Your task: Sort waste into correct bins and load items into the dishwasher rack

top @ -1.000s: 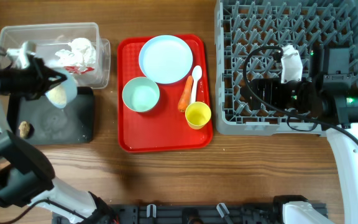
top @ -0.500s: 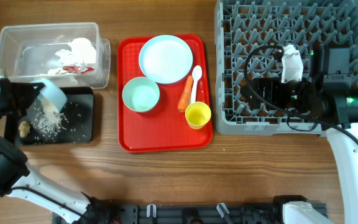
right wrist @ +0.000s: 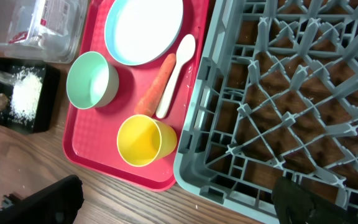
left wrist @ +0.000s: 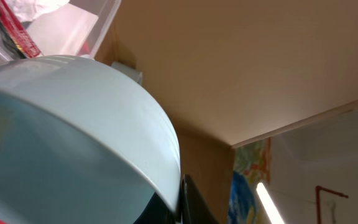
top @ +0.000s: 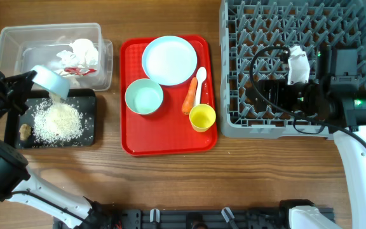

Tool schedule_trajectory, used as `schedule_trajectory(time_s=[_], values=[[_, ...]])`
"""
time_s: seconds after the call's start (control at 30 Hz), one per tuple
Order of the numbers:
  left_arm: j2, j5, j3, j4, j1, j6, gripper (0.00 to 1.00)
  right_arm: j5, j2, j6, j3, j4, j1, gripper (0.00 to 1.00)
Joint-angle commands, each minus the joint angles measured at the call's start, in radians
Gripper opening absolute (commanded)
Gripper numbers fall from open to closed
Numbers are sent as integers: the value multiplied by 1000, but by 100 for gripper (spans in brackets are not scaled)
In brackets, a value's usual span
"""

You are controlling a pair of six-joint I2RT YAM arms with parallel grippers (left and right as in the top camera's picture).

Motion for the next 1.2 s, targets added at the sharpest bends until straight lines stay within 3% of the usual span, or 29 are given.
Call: schedule_trajectory(time_s=[0.0,0.23,0.43,0.77,0.83,0.93,1.07,1.13,1.17], values=[[2,53,-4,-13,5,35,4,-9,11,7,16,3,2,100],[-12,53,-4,-13,-1,-3,4,-10,11,9,16,-6,2,100],[-62,49,-4,-13,-40,77,4,-13,11,42,16,-6,2,100],[-167,19,-3,-13,-42,37,4,24,11,56,16,-7,2,100],[-182,24,-3,-13,-89,-2,4,26,11,55,16,-7,2,100],[-261,14,-2,-3,-269,33,4,26,11,56,16,0,2,100],[-339,-206,14,64,-460,39,4,26,11,48,16,-10,2,100],[-398,-402,14,91,-565,32,4,26,11,48,16,-8,2,100],[-428,-546,14,129,-618,-28,4,26,11,48,16,-7,2,100]])
